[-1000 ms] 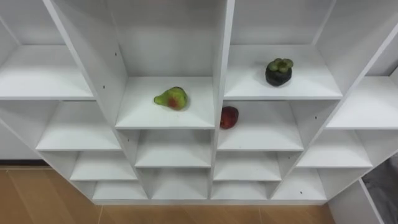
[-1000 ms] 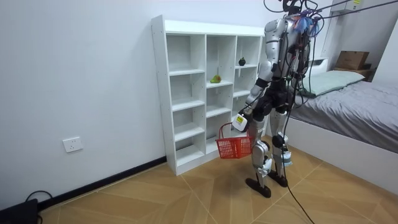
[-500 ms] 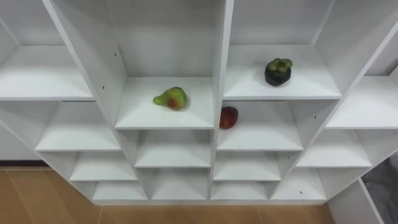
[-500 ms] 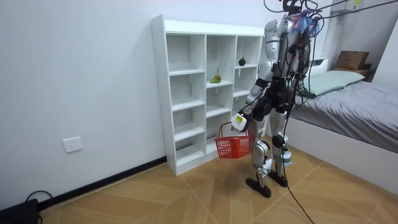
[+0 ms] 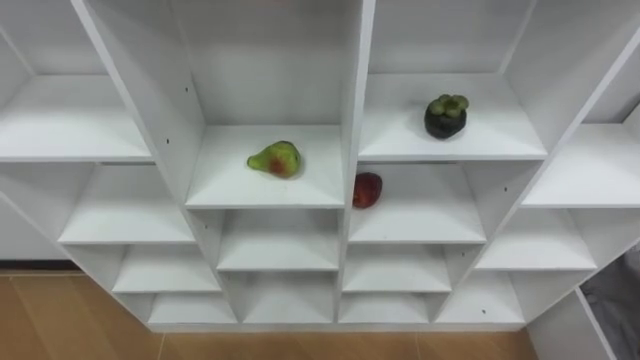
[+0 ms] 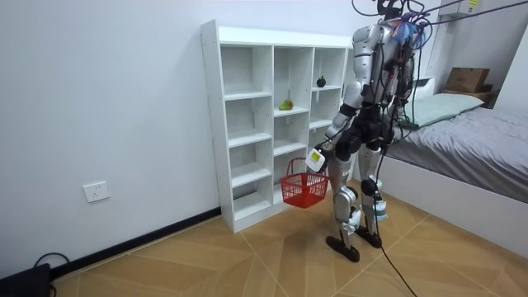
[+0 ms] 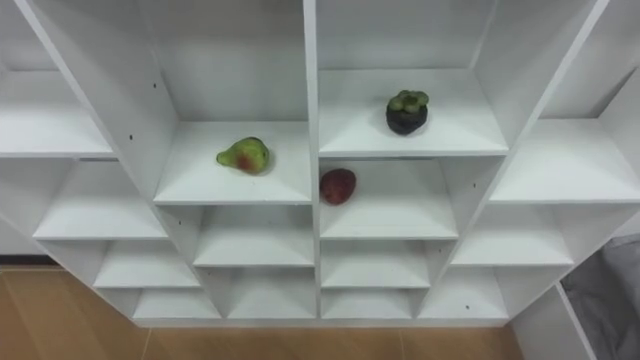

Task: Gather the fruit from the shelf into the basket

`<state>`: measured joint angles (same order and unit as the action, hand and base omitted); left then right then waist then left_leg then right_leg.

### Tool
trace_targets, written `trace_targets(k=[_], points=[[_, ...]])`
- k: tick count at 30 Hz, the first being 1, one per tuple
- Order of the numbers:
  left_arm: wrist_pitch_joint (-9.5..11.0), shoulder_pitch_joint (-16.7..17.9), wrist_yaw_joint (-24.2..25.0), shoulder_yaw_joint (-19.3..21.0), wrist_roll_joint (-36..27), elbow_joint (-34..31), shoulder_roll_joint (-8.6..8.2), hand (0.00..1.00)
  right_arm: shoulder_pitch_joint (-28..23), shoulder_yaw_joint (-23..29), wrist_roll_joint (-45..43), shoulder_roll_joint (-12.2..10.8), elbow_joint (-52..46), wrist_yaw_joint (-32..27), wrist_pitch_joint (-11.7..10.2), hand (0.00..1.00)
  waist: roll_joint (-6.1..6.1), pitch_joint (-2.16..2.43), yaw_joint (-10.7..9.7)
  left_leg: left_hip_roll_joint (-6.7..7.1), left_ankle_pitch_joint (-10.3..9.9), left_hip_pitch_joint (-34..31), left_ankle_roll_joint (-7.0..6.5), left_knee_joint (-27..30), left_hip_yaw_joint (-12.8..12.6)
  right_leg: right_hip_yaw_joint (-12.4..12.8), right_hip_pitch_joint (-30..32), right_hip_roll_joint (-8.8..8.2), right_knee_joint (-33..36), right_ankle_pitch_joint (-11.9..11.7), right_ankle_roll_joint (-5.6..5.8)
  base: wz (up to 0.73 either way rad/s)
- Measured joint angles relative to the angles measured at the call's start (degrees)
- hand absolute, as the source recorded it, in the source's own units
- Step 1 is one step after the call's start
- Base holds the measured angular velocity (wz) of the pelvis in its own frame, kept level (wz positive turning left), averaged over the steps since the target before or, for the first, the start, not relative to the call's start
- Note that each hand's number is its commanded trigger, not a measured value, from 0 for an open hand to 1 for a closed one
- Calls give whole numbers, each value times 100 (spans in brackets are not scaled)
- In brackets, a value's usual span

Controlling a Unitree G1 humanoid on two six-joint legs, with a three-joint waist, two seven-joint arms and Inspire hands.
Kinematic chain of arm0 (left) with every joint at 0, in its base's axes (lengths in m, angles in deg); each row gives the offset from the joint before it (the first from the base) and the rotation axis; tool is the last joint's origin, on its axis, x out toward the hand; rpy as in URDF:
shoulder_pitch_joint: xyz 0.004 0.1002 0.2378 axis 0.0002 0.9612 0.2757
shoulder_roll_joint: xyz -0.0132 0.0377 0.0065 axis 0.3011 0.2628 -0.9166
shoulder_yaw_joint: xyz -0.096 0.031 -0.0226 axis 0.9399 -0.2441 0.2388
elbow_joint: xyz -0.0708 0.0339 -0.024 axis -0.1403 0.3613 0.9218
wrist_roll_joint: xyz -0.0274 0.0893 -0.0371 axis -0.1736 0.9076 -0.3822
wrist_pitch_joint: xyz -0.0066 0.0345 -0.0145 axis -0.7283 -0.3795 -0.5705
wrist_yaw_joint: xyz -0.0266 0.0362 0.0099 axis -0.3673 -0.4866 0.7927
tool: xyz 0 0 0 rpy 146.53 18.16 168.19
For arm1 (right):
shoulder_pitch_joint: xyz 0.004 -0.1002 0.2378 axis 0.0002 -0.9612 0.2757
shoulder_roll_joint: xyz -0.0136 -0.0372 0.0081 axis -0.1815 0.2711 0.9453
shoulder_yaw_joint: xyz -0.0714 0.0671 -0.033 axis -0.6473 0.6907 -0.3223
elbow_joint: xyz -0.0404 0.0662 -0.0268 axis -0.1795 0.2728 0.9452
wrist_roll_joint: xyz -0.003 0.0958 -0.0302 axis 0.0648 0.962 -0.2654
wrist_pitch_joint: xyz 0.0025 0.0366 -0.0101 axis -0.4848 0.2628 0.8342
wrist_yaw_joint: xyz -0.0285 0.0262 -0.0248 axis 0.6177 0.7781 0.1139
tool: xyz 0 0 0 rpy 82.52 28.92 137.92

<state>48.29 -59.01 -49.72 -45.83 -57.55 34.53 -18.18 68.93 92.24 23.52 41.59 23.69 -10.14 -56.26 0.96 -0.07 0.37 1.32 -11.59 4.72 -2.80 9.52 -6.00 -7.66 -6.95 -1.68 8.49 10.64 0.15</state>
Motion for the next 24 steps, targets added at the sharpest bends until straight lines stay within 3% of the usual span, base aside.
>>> trace_targets(k=[9, 12, 14, 20, 24], points=[[128, 17, 1, -4, -15, -43, 2, 100, -325, -144, -485, -24, -1208, -310, -122, 0, 42, 4, 20, 13, 1, 4, -2, 16, -14, 48, 9, 2, -60, -1, 1, -1], [132, 62, -64, -137, -65, -150, 1, 100, -590, -350, -519, -28, -2001, -346, -115, 0, 39, 3, 23, 1, 1, -5, -1, -4, -19, 70, 19, 9, -65, -3, 3, 0], [155, 62, -102, -279, -73, -240, -24, 100, -833, -442, -812, -39, -3049, -348, -107, 0, 20, 7, 12, -4, 0, -36, 0, -16, -44, 117, 68, 20, -55, -4, 2, -7], [304, 43, -110, -348, -75, -269, -28, 100, -937, -468, -1224, -56, -4784, -381, -186, 0, -17, 5, -27, 3, -1, -35, 1, -44, -85, 109, 100, 25, -42, -5, 2, -1], [389, 83, -109, -355, -46, -275, -30, 100, -1016, -462, -1331, -55, -5599, -561, -413, 0, -62, 4, -24, 14, -1, -16, 2, -92, -153, 159, 113, 33, -26, -5, 2, -9]])
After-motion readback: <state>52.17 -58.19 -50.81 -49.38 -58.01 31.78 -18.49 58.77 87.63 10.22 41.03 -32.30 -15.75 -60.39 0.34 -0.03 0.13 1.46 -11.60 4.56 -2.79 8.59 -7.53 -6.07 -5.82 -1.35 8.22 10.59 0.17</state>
